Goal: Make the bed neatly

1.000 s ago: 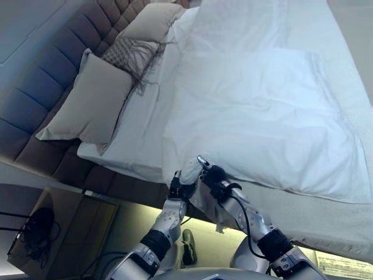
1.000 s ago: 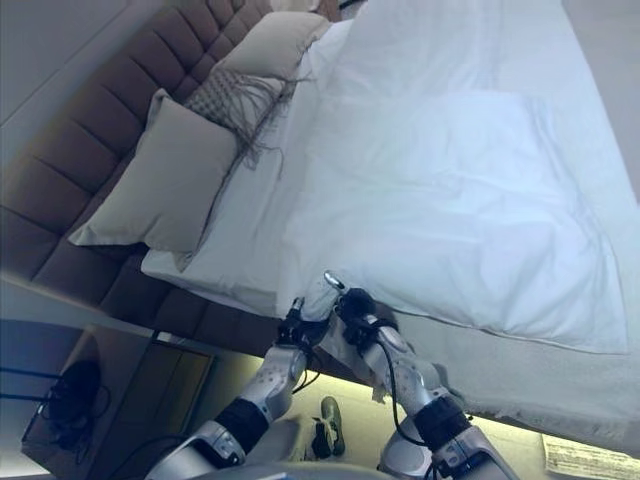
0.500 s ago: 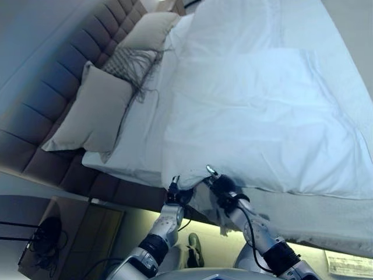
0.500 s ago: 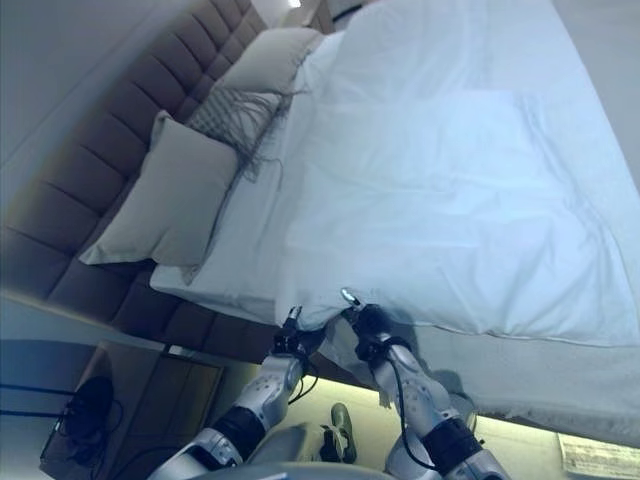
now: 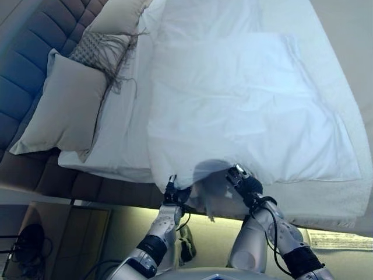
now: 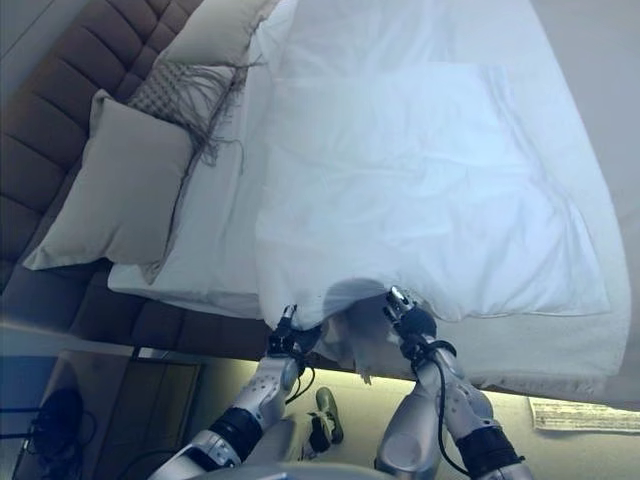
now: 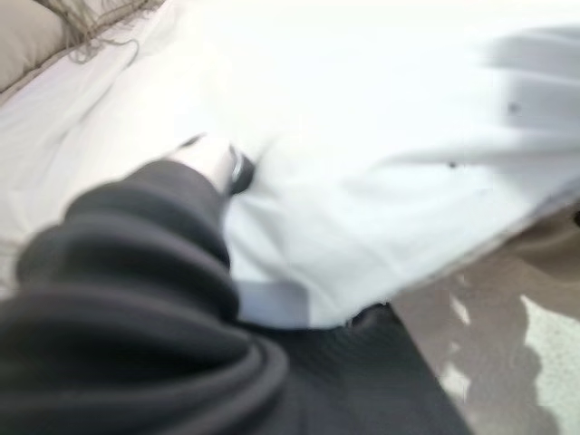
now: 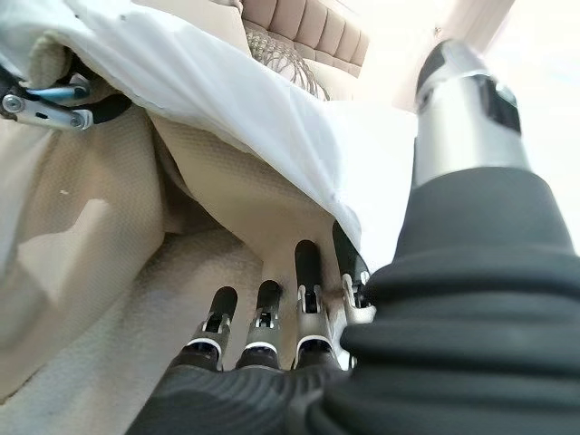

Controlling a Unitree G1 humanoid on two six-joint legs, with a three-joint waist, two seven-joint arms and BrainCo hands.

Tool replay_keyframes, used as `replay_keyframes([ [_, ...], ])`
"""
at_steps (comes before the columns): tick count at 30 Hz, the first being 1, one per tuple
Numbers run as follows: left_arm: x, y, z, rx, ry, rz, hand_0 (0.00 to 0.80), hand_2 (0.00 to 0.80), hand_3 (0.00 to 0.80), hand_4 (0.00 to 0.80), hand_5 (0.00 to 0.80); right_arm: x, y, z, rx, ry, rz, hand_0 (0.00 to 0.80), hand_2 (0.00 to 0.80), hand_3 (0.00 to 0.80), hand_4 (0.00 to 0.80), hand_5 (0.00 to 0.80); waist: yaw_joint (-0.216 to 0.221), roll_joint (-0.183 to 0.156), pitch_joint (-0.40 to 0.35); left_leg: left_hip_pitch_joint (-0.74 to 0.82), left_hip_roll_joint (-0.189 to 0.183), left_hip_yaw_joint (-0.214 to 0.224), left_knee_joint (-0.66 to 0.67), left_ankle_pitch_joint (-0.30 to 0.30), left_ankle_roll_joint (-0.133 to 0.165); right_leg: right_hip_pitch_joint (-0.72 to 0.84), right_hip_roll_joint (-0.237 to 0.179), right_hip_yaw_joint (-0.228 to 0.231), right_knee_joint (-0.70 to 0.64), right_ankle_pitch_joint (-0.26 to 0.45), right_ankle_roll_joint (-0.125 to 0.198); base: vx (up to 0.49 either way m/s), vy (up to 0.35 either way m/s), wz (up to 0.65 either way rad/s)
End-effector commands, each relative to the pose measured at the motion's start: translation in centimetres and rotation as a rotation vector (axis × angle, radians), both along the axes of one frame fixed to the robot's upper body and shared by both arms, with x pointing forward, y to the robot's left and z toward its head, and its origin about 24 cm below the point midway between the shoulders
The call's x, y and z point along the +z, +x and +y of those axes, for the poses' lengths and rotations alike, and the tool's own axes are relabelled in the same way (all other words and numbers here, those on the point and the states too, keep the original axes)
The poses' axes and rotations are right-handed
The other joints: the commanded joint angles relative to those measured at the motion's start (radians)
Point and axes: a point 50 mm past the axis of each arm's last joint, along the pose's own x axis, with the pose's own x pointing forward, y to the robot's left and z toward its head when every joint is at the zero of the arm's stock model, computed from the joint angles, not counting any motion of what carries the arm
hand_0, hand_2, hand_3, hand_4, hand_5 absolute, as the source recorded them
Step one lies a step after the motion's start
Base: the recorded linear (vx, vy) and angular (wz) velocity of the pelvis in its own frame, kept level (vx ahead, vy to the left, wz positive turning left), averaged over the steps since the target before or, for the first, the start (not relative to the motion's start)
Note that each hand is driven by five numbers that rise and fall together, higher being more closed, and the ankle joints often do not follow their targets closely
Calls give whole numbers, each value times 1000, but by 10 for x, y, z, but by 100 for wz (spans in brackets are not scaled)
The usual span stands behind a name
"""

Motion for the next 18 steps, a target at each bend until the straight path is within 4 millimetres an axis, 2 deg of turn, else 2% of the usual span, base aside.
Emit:
replay_keyframes([
  [1,37,15,-35,103,-210,-123,800,800,800,800,800,33,19,-16,-54,12,-143,0,0,0,0,0,-29,21,12,-97,37,-55,103,61,38,129,-31,-1,-397,403,72,19,49,-2],
  [8,24,15,-7,187,-102,-88,800,800,800,800,800,24,7,-19,-66,8,-87,0,0,0,0,0,-36,24,-5,-54,35,-53,81,63,36,168,-34,-12,-408,397,69,56,18,-3],
  [13,10,11,25,280,-51,-41,800,800,800,800,800,7,-12,-27,-55,-3,4,0,0,0,0,0,-43,33,-37,17,36,-46,50,67,33,234,-36,-28,-421,385,68,152,28,-9],
  [18,-4,3,60,367,2,10,800,800,800,800,800,-2,-27,-36,-52,-15,66,0,0,0,0,0,-54,44,-69,84,30,-42,4,70,29,297,-29,-42,-442,369,68,130,30,-6],
])
